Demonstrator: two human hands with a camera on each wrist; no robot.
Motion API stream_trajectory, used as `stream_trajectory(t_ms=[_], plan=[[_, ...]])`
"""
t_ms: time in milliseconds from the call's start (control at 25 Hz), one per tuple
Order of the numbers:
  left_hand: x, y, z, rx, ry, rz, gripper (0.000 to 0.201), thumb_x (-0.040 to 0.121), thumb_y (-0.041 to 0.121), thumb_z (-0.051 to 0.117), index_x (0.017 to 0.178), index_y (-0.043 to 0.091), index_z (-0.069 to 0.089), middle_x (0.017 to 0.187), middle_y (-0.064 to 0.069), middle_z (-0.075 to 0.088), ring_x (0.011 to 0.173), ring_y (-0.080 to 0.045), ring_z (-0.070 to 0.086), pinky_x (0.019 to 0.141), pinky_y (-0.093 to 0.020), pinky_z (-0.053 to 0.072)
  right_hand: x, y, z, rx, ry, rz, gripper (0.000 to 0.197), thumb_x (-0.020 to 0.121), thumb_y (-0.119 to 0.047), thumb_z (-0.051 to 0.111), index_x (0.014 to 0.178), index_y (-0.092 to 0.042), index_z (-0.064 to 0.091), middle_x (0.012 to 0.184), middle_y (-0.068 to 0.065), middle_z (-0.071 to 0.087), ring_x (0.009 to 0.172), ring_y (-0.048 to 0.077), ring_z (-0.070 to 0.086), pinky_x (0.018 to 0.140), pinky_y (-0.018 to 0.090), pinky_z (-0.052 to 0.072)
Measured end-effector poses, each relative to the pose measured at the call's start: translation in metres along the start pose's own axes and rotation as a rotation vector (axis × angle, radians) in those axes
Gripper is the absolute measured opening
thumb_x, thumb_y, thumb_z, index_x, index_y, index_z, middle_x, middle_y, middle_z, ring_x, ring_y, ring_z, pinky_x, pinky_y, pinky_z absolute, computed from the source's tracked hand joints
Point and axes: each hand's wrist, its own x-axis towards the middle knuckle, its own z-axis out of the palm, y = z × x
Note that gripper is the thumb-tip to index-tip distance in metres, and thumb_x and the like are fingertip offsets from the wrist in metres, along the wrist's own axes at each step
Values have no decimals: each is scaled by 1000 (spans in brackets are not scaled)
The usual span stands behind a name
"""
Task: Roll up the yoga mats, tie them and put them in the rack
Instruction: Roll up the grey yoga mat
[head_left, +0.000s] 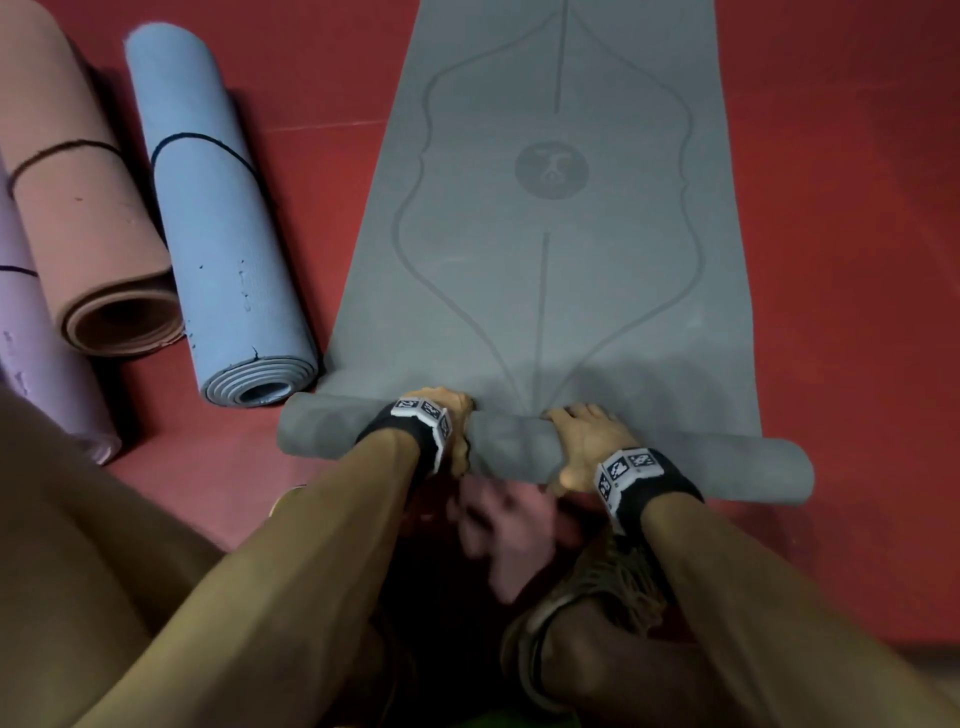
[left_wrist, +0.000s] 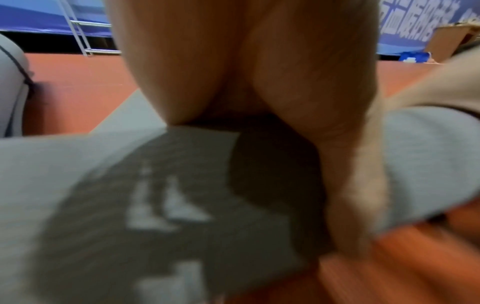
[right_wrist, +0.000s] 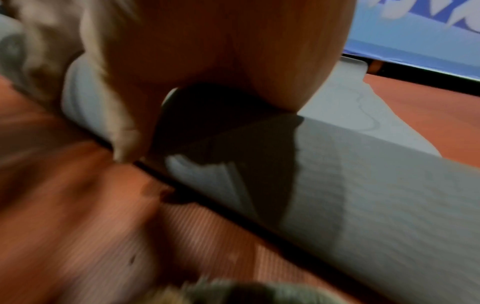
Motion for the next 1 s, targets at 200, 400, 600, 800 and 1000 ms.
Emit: stream_trajectory(t_ms=[200, 400, 600, 800, 1000], plan=[[11, -2, 1, -84, -119, 1, 68, 81, 17, 78, 142, 11, 48, 139, -10, 53, 126, -25, 54, 99, -30, 45, -3, -9, 12, -34, 111, 14, 75, 64, -38, 75, 132, -19, 48, 128, 5, 59, 120, 26, 54, 103, 38, 39], [5, -3, 17, 89, 38, 10, 90, 61, 41, 87, 138, 23, 45, 137, -9, 49, 125, -29, 49, 101, -38, 42, 12, -11, -23, 26, -129, 65, 59, 44, -29, 88, 99, -22, 69, 97, 4, 73, 87, 25, 69, 74, 29, 57], [-5, 3, 36, 188, 165, 23, 97, 60, 51, 82, 139, 20, 36, 137, -8, 49, 126, -28, 48, 104, -41, 32, 24, -4, -34, 115, -325, 51, 67, 40, -30, 91, 101, -20, 66, 98, 3, 70, 86, 25, 67, 70, 29, 58], [1, 5, 12, 120, 46, 12, 59, 52, 44, 88, 101, 29, 59, 113, -1, 68, 104, -23, 66, 85, -29, 52, 14, 0, -6, 108, -131, 50, 94, 45, -40, 87, 132, -29, 53, 125, 1, 64, 114, 27, 60, 96, 35, 51], [18, -2, -4, -23, -102, 33, 66, 80, 21, 80, 139, 14, 51, 135, -7, 57, 122, -24, 57, 94, -27, 45, -4, -6, 11, -92, 113, 2, 80, 69, -41, 75, 137, -19, 39, 134, 8, 51, 125, 29, 48, 105, 43, 34]])
